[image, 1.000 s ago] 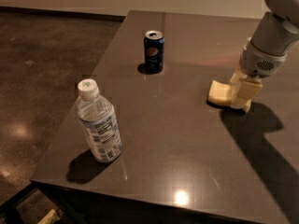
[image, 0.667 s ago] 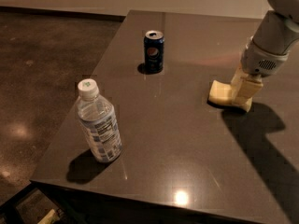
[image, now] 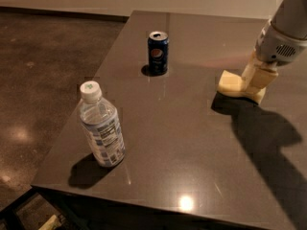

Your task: Pick sponge

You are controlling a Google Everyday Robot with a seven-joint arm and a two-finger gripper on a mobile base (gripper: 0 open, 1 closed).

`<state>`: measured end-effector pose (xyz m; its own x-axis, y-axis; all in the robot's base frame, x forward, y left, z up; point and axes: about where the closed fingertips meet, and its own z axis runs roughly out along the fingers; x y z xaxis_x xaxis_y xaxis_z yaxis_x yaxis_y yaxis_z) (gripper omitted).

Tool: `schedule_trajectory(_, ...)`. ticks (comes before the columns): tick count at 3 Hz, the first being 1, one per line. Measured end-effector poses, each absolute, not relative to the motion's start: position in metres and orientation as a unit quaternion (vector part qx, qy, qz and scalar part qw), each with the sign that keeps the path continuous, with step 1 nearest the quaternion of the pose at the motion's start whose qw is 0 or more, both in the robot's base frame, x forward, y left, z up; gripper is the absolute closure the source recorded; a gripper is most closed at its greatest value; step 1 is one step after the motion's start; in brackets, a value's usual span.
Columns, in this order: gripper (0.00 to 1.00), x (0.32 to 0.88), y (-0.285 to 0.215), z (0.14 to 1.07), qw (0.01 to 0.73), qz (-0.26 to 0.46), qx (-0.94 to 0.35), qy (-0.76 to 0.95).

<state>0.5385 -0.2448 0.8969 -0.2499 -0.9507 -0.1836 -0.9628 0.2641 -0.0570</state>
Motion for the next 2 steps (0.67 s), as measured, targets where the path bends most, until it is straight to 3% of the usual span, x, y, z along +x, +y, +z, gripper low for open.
schedule_trajectory(2,1.0,0.536,-0.227,0.958,0.128,0.029,-0.619,0.774)
